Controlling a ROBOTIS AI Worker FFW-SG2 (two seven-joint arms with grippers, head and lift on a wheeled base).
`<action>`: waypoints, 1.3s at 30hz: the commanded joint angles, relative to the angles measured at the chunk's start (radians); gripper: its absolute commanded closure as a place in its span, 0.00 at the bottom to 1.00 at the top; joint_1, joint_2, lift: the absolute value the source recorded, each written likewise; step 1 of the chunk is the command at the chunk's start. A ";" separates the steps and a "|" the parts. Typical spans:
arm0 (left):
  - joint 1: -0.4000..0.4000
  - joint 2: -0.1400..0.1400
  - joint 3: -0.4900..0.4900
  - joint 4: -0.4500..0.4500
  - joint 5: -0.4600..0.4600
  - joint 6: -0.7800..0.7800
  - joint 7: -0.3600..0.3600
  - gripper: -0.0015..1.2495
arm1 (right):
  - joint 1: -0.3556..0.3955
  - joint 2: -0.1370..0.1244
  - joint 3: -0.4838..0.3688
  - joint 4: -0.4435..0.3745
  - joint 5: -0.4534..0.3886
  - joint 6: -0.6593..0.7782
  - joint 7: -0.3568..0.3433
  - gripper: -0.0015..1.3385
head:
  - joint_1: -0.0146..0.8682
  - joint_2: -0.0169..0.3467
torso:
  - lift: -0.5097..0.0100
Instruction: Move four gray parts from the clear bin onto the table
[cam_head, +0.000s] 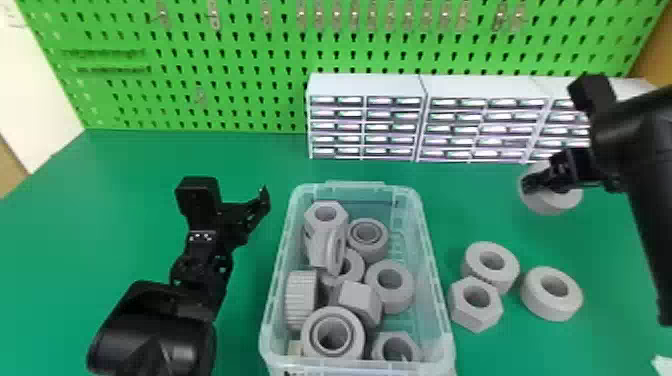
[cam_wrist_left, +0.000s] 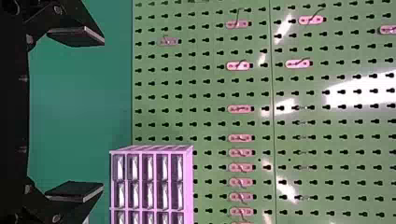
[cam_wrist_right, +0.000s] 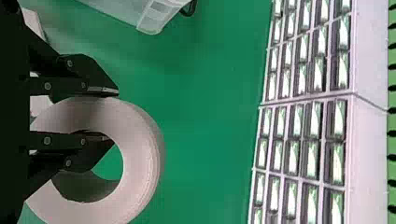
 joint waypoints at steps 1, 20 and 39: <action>0.000 0.000 -0.003 0.000 0.000 0.000 0.002 0.15 | 0.003 -0.005 -0.027 0.018 0.010 -0.008 0.000 0.75 | 0.80 0.24 | 0.88; 0.000 0.000 -0.007 0.001 0.002 0.000 0.005 0.15 | 0.029 -0.025 -0.097 0.092 0.042 -0.031 0.000 0.75 | 0.80 0.24 | 0.88; -0.002 -0.006 -0.010 0.003 0.002 0.000 0.005 0.15 | 0.024 -0.044 -0.122 0.171 0.036 -0.100 0.000 0.75 | 0.80 0.24 | 0.88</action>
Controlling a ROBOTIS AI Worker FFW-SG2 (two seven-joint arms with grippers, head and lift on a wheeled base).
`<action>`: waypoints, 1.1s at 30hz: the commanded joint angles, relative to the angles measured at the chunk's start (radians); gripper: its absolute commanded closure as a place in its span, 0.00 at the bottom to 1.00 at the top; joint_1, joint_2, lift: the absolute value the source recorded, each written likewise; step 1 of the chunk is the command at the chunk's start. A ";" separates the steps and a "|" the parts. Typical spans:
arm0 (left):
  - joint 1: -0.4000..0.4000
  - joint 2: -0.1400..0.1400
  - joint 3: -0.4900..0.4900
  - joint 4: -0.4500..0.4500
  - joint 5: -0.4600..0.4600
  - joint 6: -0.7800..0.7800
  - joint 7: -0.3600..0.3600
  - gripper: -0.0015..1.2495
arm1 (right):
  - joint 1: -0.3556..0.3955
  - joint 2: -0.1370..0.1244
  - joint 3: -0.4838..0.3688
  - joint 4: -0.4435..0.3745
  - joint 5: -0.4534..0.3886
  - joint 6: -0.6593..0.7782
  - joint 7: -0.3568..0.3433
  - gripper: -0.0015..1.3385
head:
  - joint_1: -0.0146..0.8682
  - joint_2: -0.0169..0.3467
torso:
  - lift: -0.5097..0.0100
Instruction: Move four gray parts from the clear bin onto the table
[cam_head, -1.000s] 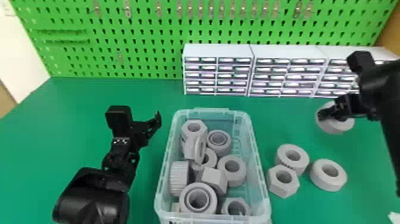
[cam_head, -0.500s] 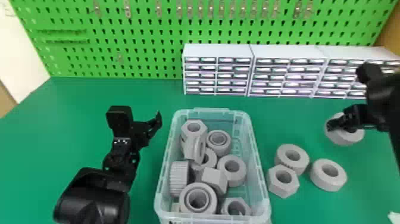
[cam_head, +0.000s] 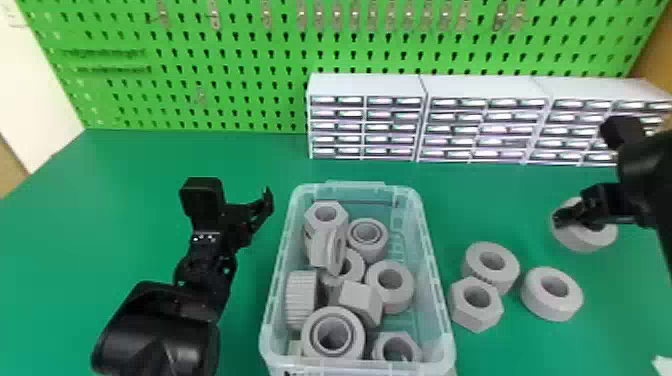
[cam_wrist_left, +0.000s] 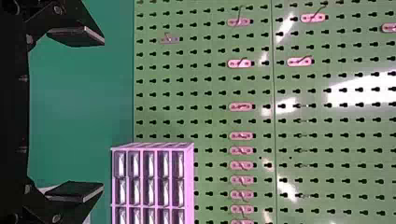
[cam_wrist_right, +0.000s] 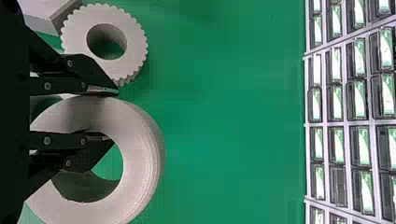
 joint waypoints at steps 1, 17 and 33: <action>-0.001 -0.001 -0.003 0.000 0.000 0.000 0.000 0.15 | -0.002 -0.006 -0.027 0.033 -0.013 -0.050 0.000 0.75 | 0.80 0.24 | 0.88; -0.002 -0.011 -0.004 0.003 -0.002 0.000 0.000 0.15 | 0.024 -0.023 -0.103 0.081 -0.008 -0.090 -0.005 0.75 | 0.80 0.24 | 0.88; -0.002 -0.014 -0.006 0.003 -0.002 -0.002 0.000 0.15 | 0.066 -0.026 -0.119 0.107 0.022 -0.083 -0.005 0.75 | 0.80 0.24 | 0.88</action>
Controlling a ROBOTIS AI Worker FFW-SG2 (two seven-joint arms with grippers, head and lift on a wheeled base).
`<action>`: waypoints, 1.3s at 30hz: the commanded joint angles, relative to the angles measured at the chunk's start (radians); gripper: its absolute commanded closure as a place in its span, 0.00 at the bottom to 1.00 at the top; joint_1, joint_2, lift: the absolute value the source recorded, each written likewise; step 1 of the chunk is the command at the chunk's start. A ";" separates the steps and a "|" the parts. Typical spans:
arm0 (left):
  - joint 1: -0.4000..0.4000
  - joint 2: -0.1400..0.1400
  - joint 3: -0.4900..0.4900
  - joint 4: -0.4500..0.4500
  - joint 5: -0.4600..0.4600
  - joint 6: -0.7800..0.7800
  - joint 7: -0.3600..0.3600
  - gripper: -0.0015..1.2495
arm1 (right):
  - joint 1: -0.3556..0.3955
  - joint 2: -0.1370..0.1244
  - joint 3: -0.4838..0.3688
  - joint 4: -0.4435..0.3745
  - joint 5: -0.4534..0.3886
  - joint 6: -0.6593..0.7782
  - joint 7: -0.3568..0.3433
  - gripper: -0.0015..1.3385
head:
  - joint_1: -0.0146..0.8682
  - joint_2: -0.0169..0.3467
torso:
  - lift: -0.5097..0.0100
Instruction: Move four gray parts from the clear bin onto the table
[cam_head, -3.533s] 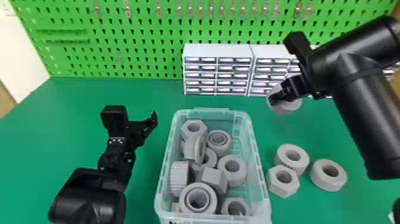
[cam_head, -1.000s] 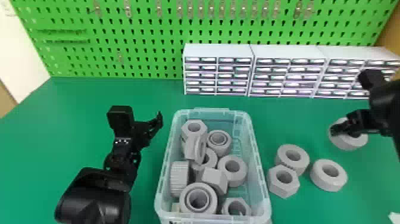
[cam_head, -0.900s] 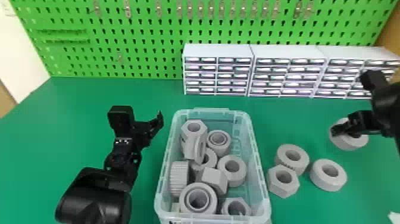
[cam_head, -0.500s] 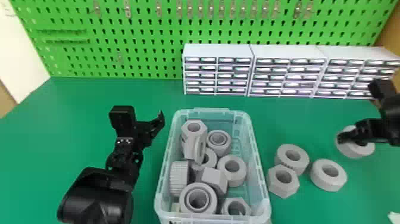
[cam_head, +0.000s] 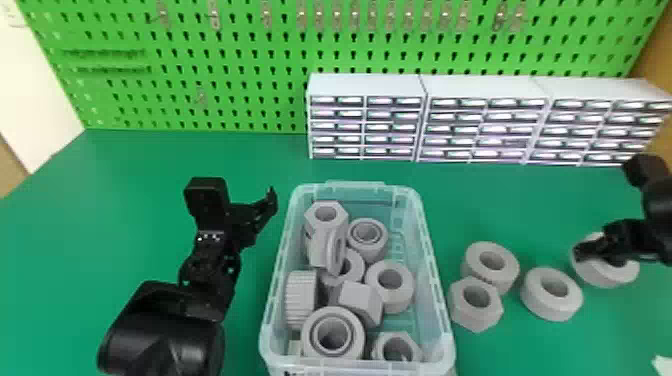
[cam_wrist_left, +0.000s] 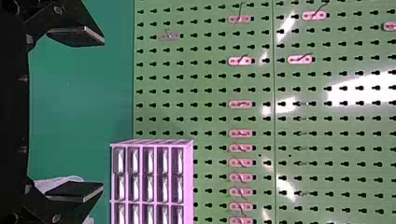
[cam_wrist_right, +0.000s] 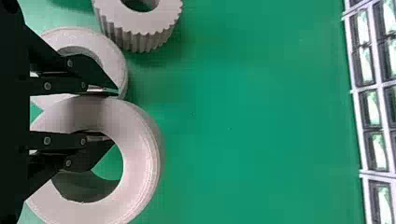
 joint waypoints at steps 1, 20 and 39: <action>0.001 -0.001 0.001 0.000 0.000 0.000 0.000 0.15 | 0.012 0.000 -0.001 0.000 0.011 0.005 0.000 0.75 | 0.80 0.24 | 0.88; 0.004 -0.001 0.001 0.002 0.000 0.000 0.000 0.15 | 0.052 -0.009 -0.012 0.000 0.029 0.020 0.002 0.75 | 0.80 0.24 | 0.88; 0.007 -0.001 0.003 0.002 0.000 0.000 0.000 0.15 | 0.084 -0.012 -0.019 0.000 0.054 0.033 0.002 0.75 | 0.80 0.24 | 0.88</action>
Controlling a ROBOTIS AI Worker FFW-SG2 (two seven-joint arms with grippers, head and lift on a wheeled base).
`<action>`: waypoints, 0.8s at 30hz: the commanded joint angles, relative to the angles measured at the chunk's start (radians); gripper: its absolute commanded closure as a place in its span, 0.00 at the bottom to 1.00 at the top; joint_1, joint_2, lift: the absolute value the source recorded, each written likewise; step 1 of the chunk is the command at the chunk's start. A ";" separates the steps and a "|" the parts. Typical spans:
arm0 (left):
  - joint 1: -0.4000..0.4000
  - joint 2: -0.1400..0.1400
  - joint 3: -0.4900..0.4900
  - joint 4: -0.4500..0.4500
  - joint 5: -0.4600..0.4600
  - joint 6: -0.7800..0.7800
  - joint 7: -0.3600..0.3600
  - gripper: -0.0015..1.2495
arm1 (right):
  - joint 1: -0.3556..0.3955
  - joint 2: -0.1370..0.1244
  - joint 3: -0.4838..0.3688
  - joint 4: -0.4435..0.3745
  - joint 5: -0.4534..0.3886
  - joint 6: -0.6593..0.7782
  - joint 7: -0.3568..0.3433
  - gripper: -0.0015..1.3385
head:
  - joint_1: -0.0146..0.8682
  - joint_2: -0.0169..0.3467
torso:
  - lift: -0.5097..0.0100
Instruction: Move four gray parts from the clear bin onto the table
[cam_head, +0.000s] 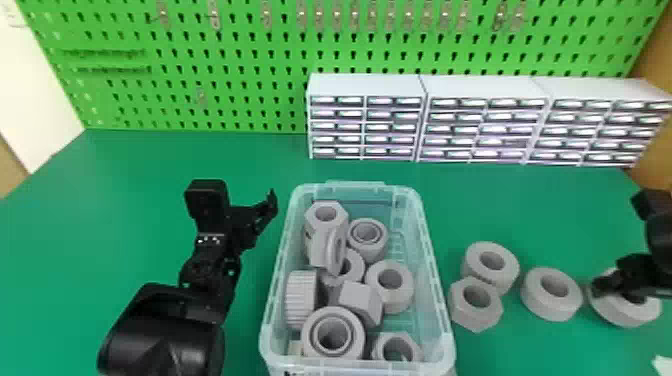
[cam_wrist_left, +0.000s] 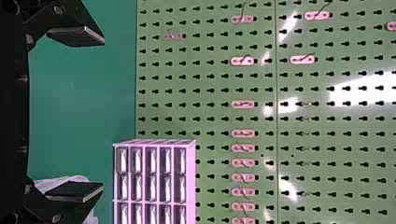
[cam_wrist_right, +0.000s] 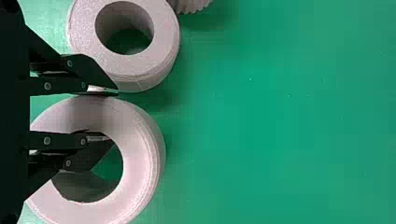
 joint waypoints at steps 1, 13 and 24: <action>0.001 0.000 0.000 0.000 0.000 0.000 0.000 0.15 | 0.007 0.000 -0.003 0.000 0.005 0.003 0.000 0.75 | 0.80 0.24 | 0.88; -0.001 -0.002 0.000 0.000 0.000 0.000 0.000 0.15 | 0.010 0.006 0.009 0.009 0.003 0.008 0.000 0.71 | 0.80 0.24 | 0.88; -0.001 -0.002 0.002 0.000 0.000 0.000 0.000 0.15 | 0.006 0.016 0.029 0.023 0.011 0.008 -0.001 0.44 | 0.80 0.24 | 0.88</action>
